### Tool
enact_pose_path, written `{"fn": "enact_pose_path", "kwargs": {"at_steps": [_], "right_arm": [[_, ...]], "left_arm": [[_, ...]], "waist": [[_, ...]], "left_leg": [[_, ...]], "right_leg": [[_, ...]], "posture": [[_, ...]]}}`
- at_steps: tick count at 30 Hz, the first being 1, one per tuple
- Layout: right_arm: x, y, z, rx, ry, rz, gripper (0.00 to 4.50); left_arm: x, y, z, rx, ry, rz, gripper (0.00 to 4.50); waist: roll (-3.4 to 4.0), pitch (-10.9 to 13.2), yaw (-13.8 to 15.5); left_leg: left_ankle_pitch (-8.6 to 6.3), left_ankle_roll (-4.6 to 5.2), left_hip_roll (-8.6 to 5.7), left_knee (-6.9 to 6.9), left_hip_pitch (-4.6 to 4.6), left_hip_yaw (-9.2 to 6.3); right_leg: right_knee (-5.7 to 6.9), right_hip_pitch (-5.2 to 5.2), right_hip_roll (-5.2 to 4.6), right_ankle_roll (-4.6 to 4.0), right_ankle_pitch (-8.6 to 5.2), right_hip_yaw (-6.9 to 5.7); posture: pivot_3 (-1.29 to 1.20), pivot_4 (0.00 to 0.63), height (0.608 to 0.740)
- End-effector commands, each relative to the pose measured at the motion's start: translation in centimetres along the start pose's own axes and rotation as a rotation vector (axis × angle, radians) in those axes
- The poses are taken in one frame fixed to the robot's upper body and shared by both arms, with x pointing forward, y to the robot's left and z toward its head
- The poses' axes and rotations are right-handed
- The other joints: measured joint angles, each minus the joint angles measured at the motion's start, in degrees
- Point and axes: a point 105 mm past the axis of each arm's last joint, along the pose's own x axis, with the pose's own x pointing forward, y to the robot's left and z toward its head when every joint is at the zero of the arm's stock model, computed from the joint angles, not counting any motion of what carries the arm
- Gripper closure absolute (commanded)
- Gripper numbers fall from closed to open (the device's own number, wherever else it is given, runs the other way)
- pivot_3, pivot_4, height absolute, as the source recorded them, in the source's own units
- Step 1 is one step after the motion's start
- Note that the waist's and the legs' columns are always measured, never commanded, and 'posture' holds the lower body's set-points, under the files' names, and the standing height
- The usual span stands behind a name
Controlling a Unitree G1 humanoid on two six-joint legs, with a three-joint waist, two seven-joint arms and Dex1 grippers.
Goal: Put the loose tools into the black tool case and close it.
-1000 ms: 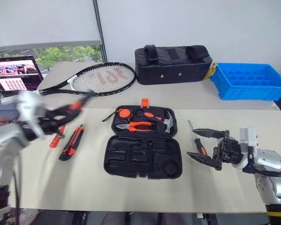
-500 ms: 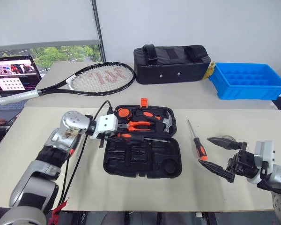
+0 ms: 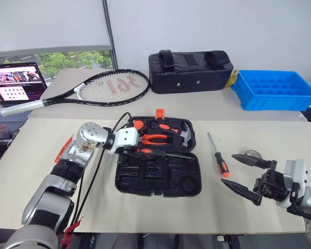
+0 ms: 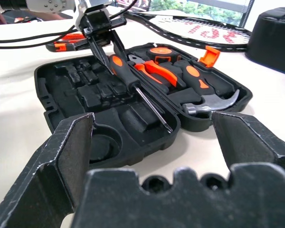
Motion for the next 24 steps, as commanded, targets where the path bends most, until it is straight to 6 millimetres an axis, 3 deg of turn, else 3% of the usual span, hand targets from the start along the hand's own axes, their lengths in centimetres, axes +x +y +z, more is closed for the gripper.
{"fn": "enact_pose_path", "kwargs": {"at_steps": [1,6,11,18,24], "right_arm": [[0.1,-0.4,1.4,-0.062,-0.023,0.001,0.00],[0.1,-0.4,1.4,-0.063,-0.019,0.007,0.00],[0.1,-0.4,1.6,-0.065,-0.018,0.010,0.00],[0.7,-0.5,1.5,-0.064,-0.025,0.024,0.00],[0.9,-0.5,1.5,-0.067,-0.028,0.029,0.00]], "left_arm": [[-0.8,-0.6,-1.4,-0.031,0.065,0.006,3.57],[-1.4,-0.4,-1.3,-0.037,0.060,0.031,3.57],[-2.6,0.3,1.5,-0.082,-0.114,0.071,3.57],[-3.9,-0.7,-0.8,-0.070,0.032,0.044,3.57],[-3.0,-0.6,-0.9,-0.058,0.045,0.031,3.57]], "waist": [[0.00,0.00,-0.20],[0.00,0.00,-0.54],[0.00,0.00,-0.75],[0.00,0.00,-0.28],[0.00,0.00,0.38]], "left_leg": [[0.00,0.00,0.00,0.00,0.02,0.00],[0.00,0.00,0.00,0.00,0.10,0.00],[0.00,-0.01,0.00,0.00,0.10,0.01],[0.01,-0.02,-0.01,0.01,0.07,0.00],[0.01,-0.02,-0.03,0.02,0.05,0.00]], "right_leg": [[-0.01,0.00,0.01,0.00,0.00,0.01],[0.00,0.00,0.01,0.00,0.00,0.06],[0.05,-0.01,-0.01,0.00,0.00,0.07],[0.07,-0.02,-0.04,0.00,0.00,0.03],[0.06,-0.03,-0.04,0.00,0.00,0.02]], "posture": [[0.00,0.150,0.729],[0.00,0.150,0.729],[0.00,0.150,0.729],[0.00,0.150,0.729],[0.00,0.150,0.729]]}}
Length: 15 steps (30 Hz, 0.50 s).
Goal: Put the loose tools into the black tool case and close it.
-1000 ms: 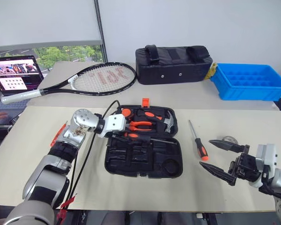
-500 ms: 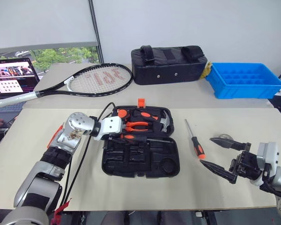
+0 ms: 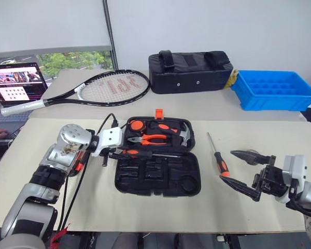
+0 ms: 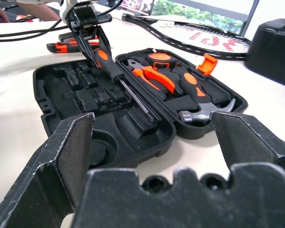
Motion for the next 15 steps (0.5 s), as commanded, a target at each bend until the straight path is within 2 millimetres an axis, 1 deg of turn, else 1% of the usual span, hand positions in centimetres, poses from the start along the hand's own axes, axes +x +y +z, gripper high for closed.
{"fn": "enact_pose_path", "kwargs": {"at_steps": [1,5,7,8,9,11,12,14,15], "right_arm": [[0.1,-0.1,0.7,-0.030,-0.013,0.003,0.00],[0.0,0.0,0.6,-0.029,-0.011,-0.002,0.00],[0.0,0.1,0.6,-0.029,-0.010,-0.005,0.00],[0.0,0.1,0.6,-0.029,-0.009,-0.006,0.00],[-0.1,0.1,0.6,-0.029,-0.008,-0.008,0.00],[-0.1,0.2,0.6,-0.029,-0.007,-0.010,0.00],[-0.1,0.2,0.6,-0.028,-0.007,-0.010,0.00],[-0.2,0.3,0.5,-0.027,-0.006,-0.011,0.00],[-0.2,0.3,0.5,-0.026,-0.005,-0.011,0.00]], "left_arm": [[0.5,0.3,0.8,0.046,-0.005,-0.007,3.57],[1.6,0.5,1.1,0.036,-0.025,-0.008,3.57],[1.8,0.6,1.0,0.029,-0.017,-0.010,2.57],[1.8,0.8,0.8,0.027,-0.009,0.003,2.35],[1.6,1.1,0.6,0.033,0.003,0.019,1.92],[1.3,1.7,0.3,0.049,0.025,0.058,1.28],[1.1,2.0,0.3,0.048,0.028,0.069,0.82],[0.5,2.7,0.5,0.078,0.026,0.109,0.16],[0.1,3.1,0.9,0.085,0.018,0.128,0.03]], "waist": [[0.00,0.00,0.18],[0.00,0.00,0.15],[0.00,0.00,0.18],[0.00,0.00,0.20],[0.00,0.00,0.22],[0.00,0.00,0.18],[0.00,0.00,0.15],[0.00,0.00,0.17],[0.00,0.00,0.16]], "left_leg": [[0.00,0.00,0.00,0.01,-0.01,0.00],[0.00,0.00,0.00,0.01,-0.04,-0.01],[0.00,0.00,-0.01,0.02,-0.04,-0.01],[0.00,0.00,-0.01,0.02,-0.03,-0.01],[0.00,0.00,-0.01,0.02,-0.03,-0.02],[0.01,0.00,-0.01,0.03,-0.02,-0.02],[0.01,0.00,-0.01,0.04,-0.01,-0.02],[0.06,0.00,-0.01,0.07,0.03,-0.02],[0.07,0.02,-0.01,0.08,0.06,-0.02]], "right_leg": [[0.00,0.00,0.00,0.00,0.00,-0.02],[-0.01,0.00,0.01,0.00,0.00,-0.02],[0.00,0.00,0.00,0.00,0.00,-0.02],[0.00,0.00,0.00,0.00,0.00,-0.02],[0.00,0.00,0.01,0.00,0.00,-0.02],[0.02,0.01,0.01,0.00,0.00,-0.02],[0.04,0.01,0.01,0.00,0.00,-0.01],[0.07,0.04,0.01,0.00,0.00,0.00],[0.09,0.08,0.00,0.00,0.00,0.01]], "posture": [[0.00,0.150,0.729],[0.00,0.150,0.729],[0.00,0.150,0.729],[0.00,0.150,0.729],[0.00,0.150,0.729],[0.00,0.150,0.729],[0.00,0.150,0.729],[0.00,0.150,0.729],[0.00,0.150,0.729]]}}
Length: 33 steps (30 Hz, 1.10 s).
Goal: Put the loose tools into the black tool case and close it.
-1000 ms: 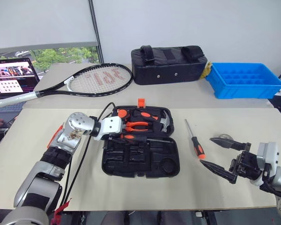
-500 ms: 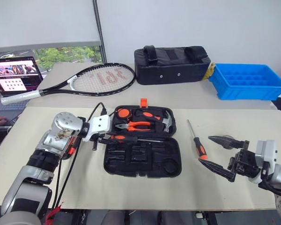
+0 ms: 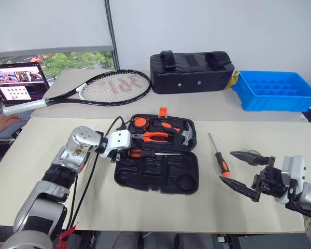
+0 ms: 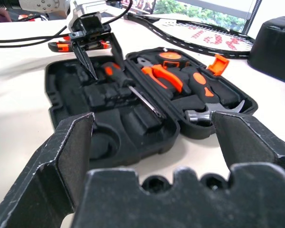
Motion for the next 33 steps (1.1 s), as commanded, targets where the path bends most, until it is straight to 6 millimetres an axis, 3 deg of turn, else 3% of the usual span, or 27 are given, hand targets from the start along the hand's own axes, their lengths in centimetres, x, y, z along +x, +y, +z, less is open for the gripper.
{"fn": "enact_pose_path", "kwargs": {"at_steps": [1,7,10,13,20,25,29,32,33], "right_arm": [[0.0,0.1,0.9,-0.044,-0.020,0.000,0.00],[0.1,0.0,0.8,-0.044,-0.019,0.002,0.00],[0.2,0.1,0.8,-0.043,-0.021,0.004,0.00],[0.4,0.0,0.7,-0.044,-0.023,0.005,0.00],[0.5,0.0,0.7,-0.046,-0.022,0.008,0.00],[0.6,0.1,0.5,-0.042,-0.021,0.015,0.00],[0.8,0.3,0.3,-0.046,-0.019,0.024,0.00],[0.8,0.3,0.2,-0.044,-0.015,0.020,0.00],[0.7,0.2,-0.2,-0.049,0.011,0.011,0.00]], "left_arm": [[-1.8,2.1,0.7,0.046,0.001,0.111,0.03],[-2.9,3.1,5.4,0.054,-0.210,0.157,0.03],[-1.8,2.6,6.8,0.005,-0.318,0.165,0.76],[0.4,1.1,7.0,-0.031,-0.363,0.126,1.84],[4.0,-0.8,4.8,-0.099,-0.312,0.083,4.33],[5.8,0.0,1.5,-0.147,-0.174,0.132,4.44],[7.3,-2.9,-1.1,-0.080,-0.036,-0.023,4.44],[7.7,-2.8,-1.9,-0.097,-0.007,0.007,4.44],[7.8,-2.6,-1.4,-0.112,-0.045,0.026,4.44]], "waist": [[0.00,0.00,-0.08],[-0.01,0.00,-0.15],[0.00,0.00,-0.06],[0.00,0.00,-0.06],[0.00,0.00,-0.13],[-0.02,0.01,-0.10],[0.03,-0.04,-0.07],[0.15,-0.40,-0.09],[0.15,-0.45,-0.09]], "left_leg": [[0.02,0.01,0.00,0.01,0.03,0.00],[0.02,0.01,0.01,0.02,-0.12,-0.03],[0.02,0.01,0.01,0.02,-0.16,-0.06],[0.02,0.02,-0.02,0.02,-0.15,-0.07],[0.03,0.01,0.00,0.02,-0.13,-0.07],[0.03,0.01,-0.02,0.02,-0.03,-0.06],[0.03,0.01,-0.02,0.05,0.14,-0.06],[0.03,0.01,-0.02,0.05,0.27,-0.05],[0.02,0.01,-0.02,0.05,0.33,-0.05]], "right_leg": [[0.02,0.03,-0.01,0.00,0.00,0.00],[0.03,-0.09,0.00,0.00,0.00,-0.02],[0.04,-0.11,-0.01,0.00,0.00,-0.03],[0.00,-0.08,-0.03,0.01,0.00,-0.02],[0.02,-0.08,0.04,0.00,0.00,-0.01],[0.00,0.01,0.02,0.00,0.00,0.03],[0.02,0.18,0.00,0.00,0.00,0.02],[0.01,0.29,-0.01,0.00,0.00,0.05],[0.01,0.35,-0.03,0.00,0.00,0.05]], "posture": [[0.00,0.150,0.729],[0.00,0.150,0.729],[0.00,0.150,0.729],[0.00,0.150,0.729],[0.00,0.150,0.729],[0.00,0.150,0.729],[0.00,0.150,0.729],[0.00,0.150,0.729],[0.00,0.150,0.729]]}}
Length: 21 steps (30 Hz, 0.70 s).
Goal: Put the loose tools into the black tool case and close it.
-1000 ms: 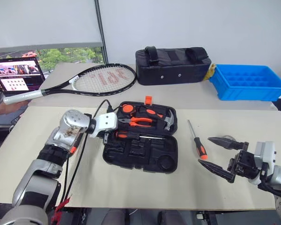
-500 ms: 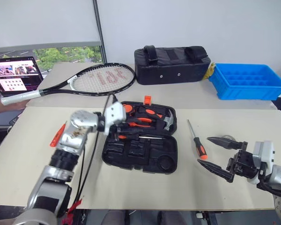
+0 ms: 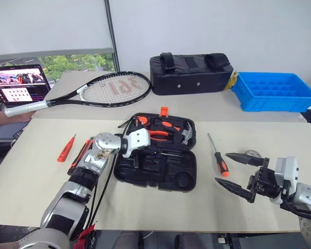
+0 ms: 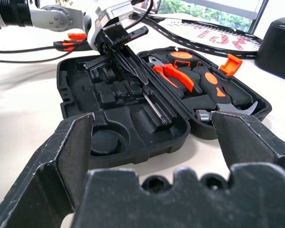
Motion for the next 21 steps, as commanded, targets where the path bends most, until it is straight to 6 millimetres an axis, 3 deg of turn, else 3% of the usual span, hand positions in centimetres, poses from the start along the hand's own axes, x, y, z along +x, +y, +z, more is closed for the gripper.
{"fn": "enact_pose_path", "kwargs": {"at_steps": [1,5,7,11,14,18,21], "right_arm": [[-0.1,-0.3,0.0,-0.046,0.020,-0.021,0.00],[0.0,-1.4,-0.8,-0.056,0.069,-0.108,0.00],[0.3,-3.1,-1.6,-0.066,0.133,-0.226,0.00],[1.2,-4.9,-1.8,0.000,0.151,-0.363,0.00],[2.4,-5.7,-3.2,0.100,0.259,-0.466,0.00],[2.5,-5.1,-5.5,0.258,0.447,-0.510,0.00],[2.9,-4.5,-6.4,0.398,0.518,-0.555,0.00]], "left_arm": [[0.9,-1.9,-3.2,-0.118,0.074,-0.013,4.44],[0.0,-0.1,-0.1,-0.207,-0.123,0.065,4.44],[-1.7,1.3,2.7,-0.243,-0.281,0.113,3.92],[-5.1,2.6,5.8,-0.253,-0.402,0.148,2.65],[-8.6,1.0,8.3,-0.224,-0.414,0.013,1.58],[-11.5,-2.3,9.3,-0.191,-0.295,-0.173,0.09],[-12.6,-3.0,9.1,-0.155,-0.188,-0.203,0.03]], "waist": [[-0.01,-0.09,0.01],[0.05,-0.12,0.04],[0.22,-0.15,-0.23],[-0.10,0.10,-0.71],[-0.05,0.09,-1.23],[0.14,0.05,-1.27],[0.14,0.07,-0.68]], "left_leg": [[0.00,0.00,0.00,0.00,0.04,0.00],[0.10,0.09,0.00,0.00,0.09,0.00],[0.15,0.06,0.01,0.00,0.05,0.00],[0.27,-0.03,0.02,0.00,-0.42,-0.03],[0.28,-0.05,0.02,0.00,-0.63,-0.05],[0.34,-0.15,0.06,-0.14,-0.88,-0.10],[0.24,0.01,-0.03,-0.15,-1.01,-0.11]], "right_leg": [[0.00,0.03,-0.01,0.00,0.00,0.02],[0.13,0.05,-0.17,0.01,0.00,0.04],[0.18,-0.02,-0.16,0.01,0.00,0.06],[0.24,-0.50,-0.06,-0.04,0.03,0.05],[0.26,-0.70,-0.07,-0.04,0.03,0.05],[0.29,-0.91,-0.04,-0.05,0.03,0.05],[0.23,-0.95,-0.05,-0.02,0.02,0.01]], "posture": [[0.00,0.150,0.729],[0.00,0.150,0.729],[0.00,0.150,0.729],[0.00,0.150,0.729],[0.00,0.150,0.729],[0.00,0.150,0.729],[0.00,0.150,0.729]]}}
